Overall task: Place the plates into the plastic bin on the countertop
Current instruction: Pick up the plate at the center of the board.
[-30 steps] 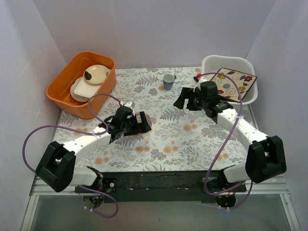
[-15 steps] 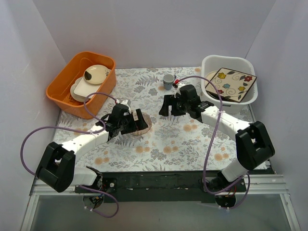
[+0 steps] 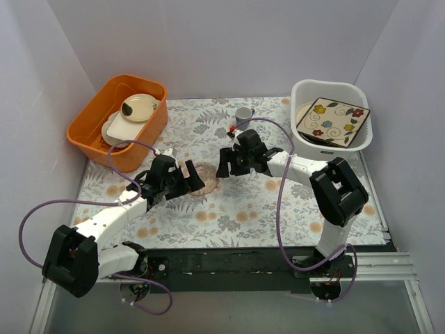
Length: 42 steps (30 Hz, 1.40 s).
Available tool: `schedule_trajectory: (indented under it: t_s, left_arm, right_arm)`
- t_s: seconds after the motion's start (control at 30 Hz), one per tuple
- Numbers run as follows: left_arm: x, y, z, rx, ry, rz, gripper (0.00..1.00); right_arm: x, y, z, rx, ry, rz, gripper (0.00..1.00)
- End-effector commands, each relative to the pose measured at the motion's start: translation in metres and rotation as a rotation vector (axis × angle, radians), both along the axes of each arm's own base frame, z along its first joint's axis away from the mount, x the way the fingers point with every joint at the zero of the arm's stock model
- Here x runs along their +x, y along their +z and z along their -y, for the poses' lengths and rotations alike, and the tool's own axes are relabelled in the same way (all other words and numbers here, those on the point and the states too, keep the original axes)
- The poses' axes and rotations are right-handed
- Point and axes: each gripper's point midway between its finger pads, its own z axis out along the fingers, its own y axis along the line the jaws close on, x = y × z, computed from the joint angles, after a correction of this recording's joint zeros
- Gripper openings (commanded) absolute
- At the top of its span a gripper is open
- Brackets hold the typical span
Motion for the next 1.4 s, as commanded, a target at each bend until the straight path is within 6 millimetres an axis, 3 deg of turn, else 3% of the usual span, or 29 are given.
schedule_trajectory:
  t_s: [0.0,0.97,1.07,1.3,1.37]
  left_arm:
    - [-0.003,0.000,-0.007,0.009,0.021,-0.002,0.98]
    - [0.014,-0.001,0.013,-0.017,-0.059,0.013,0.98]
    - [0.012,0.002,0.011,-0.019,-0.053,0.020,0.98]
    - [0.006,0.009,0.002,-0.014,-0.018,0.032,0.98]
    - [0.003,0.012,0.000,-0.019,-0.003,0.036,0.98]
  right_arm:
    - [0.009,0.016,-0.018,0.057,0.030,0.046,0.73]
    - [-0.006,-0.067,-0.038,0.111,0.000,-0.132,0.55]
    - [-0.008,-0.076,-0.040,0.106,0.001,-0.146,0.49]
    - [-0.009,-0.082,-0.041,0.095,0.010,-0.148,0.16]
    - [-0.009,-0.082,-0.040,0.091,0.017,-0.145,0.11]
